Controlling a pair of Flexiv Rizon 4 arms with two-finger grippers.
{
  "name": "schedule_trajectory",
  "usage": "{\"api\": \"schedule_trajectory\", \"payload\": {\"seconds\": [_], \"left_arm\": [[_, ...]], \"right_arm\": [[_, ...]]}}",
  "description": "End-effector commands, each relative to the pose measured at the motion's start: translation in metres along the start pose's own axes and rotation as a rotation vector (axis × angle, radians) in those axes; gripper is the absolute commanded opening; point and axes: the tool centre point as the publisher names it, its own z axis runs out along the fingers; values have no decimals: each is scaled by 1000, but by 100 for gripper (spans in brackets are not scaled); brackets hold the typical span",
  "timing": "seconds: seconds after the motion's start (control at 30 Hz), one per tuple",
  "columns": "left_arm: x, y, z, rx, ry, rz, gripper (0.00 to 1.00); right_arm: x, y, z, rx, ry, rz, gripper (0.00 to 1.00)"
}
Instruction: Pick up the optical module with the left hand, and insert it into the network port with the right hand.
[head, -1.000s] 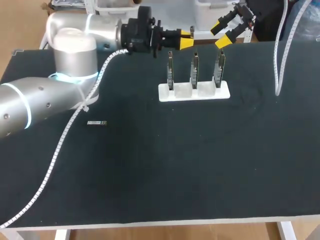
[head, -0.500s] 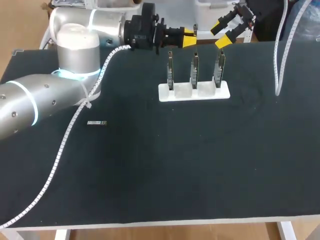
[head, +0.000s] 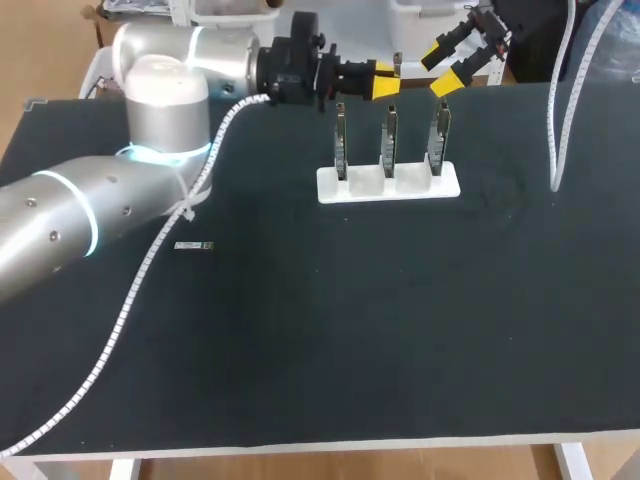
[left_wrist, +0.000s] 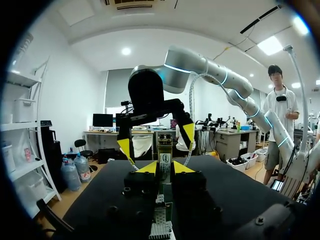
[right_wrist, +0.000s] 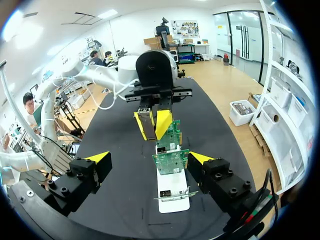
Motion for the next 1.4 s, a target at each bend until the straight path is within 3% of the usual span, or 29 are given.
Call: {"api": "schedule_trajectory", "payload": {"seconds": [0.03, 1.4], "left_arm": [[1, 10, 1, 45, 2, -1, 0], [-6, 1, -4, 63, -10, -6, 0]], "right_arm": [[-2, -8, -2, -176, 3, 1, 100], [-2, -8, -2, -176, 3, 1, 100]]}}
